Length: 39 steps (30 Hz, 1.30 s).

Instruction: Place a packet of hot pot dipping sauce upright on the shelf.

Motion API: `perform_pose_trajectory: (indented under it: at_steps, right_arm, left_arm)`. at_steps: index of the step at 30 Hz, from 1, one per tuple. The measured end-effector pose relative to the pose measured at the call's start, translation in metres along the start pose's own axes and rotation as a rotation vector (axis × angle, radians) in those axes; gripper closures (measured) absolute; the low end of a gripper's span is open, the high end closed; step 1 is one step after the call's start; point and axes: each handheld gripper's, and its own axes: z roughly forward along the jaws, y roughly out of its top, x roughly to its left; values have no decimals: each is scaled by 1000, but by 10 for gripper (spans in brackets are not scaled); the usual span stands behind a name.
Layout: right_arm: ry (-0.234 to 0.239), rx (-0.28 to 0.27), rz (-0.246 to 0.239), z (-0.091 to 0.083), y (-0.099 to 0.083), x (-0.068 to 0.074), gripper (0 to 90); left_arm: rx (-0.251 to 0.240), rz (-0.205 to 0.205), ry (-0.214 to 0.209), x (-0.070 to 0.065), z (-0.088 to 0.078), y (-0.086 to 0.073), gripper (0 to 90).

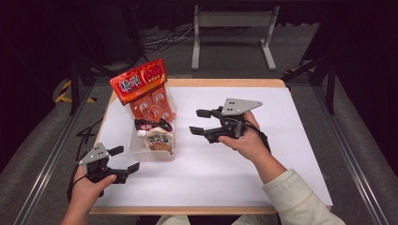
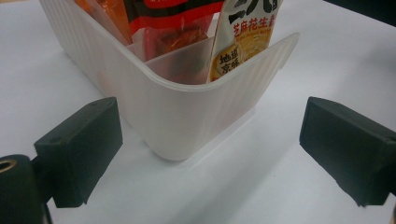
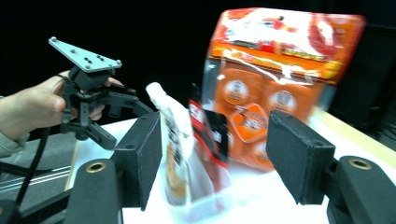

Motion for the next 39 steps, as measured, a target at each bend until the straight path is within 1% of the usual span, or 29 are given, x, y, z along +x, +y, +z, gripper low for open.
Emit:
perform_pose_trajectory:
  at_steps: [1, 2, 4, 6, 8, 9, 12, 14, 17, 18, 19, 21, 23, 25, 27, 28, 30, 32, 34, 36, 38, 39]
  right_arm:
    - [-23, 1, 0, -8, -2, -1, 366]
    - [-41, 5, 0, -15, -4, -1, 362]
    - [-67, 3, 2, -28, -8, -2, 358]
    - [-99, 3, 1, -41, -11, -3, 355]
    - [-131, 5, -15, -55, -14, -3, 346]
    - [-148, 4, -26, -63, -15, -3, 343]
    - [-185, -8, -17, -86, -21, -4, 333]
    - [-214, -6, -13, -100, -28, -5, 330]
    - [-255, -2, 1, -114, -40, -7, 329]
    - [-255, -2, 1, -114, -40, -7, 329]
    - [-281, -4, 9, -123, -49, -8, 329]
    - [-304, -19, 25, -132, -58, -9, 329]
    - [-329, -25, 31, -138, -66, -10, 328]
    - [-360, -7, 23, -143, -74, -9, 325]
    - [-395, 19, -7, -146, -81, -6, 319]
    - [-403, 19, -12, -148, -85, -5, 319]
    - [-411, 1, 0, -151, -95, -3, 319]
    - [-420, 5, 5, -154, -101, -3, 320]
    - [-434, -4, 12, -157, -110, -2, 319]
    - [-458, -4, 31, -160, -122, -1, 317]
    - [-462, 9, 52, -161, -135, -1, 316]
    - [-463, 16, 53, -161, -139, -1, 316]
  left_arm:
    - [-3, 0, 4, 0, 0, 0, 67]
    - [-15, 6, 17, 0, 0, 0, 68]
    - [-41, 0, 26, 0, -1, 1, 76]
    - [-44, -9, 26, 1, -3, 1, 76]
    - [-48, -8, 28, 1, -4, 1, 76]
    - [-51, -11, 25, 1, -4, 1, 76]
    - [-55, -7, 16, 1, -6, 2, 76]
    - [-77, -4, 10, 0, -6, 3, 76]
    - [-105, -6, -4, -2, -7, 4, 83]
    - [-105, -6, -4, -2, -7, 4, 82]
    - [-110, -7, -8, -3, -7, 4, 82]
    - [-113, -2, -14, -3, -7, 5, 82]
    - [-114, -1, -17, -4, -6, 4, 81]
    - [-118, 1, -17, -4, -6, 4, 81]
    - [-130, 3, -8, -3, -7, 4, 82]
    - [-137, -1, -2, -3, -7, 3, 82]
    - [-142, -4, 0, -2, -8, 2, 83]
    - [-147, -5, 0, -1, -8, 1, 83]
    - [-147, 0, -2, -2, -7, 0, 83]
    - [-149, 4, -7, -3, -6, 0, 83]
    - [-144, 6, -12, -3, -5, -1, 83]
    - [-141, 5, -12, -3, -4, -1, 83]
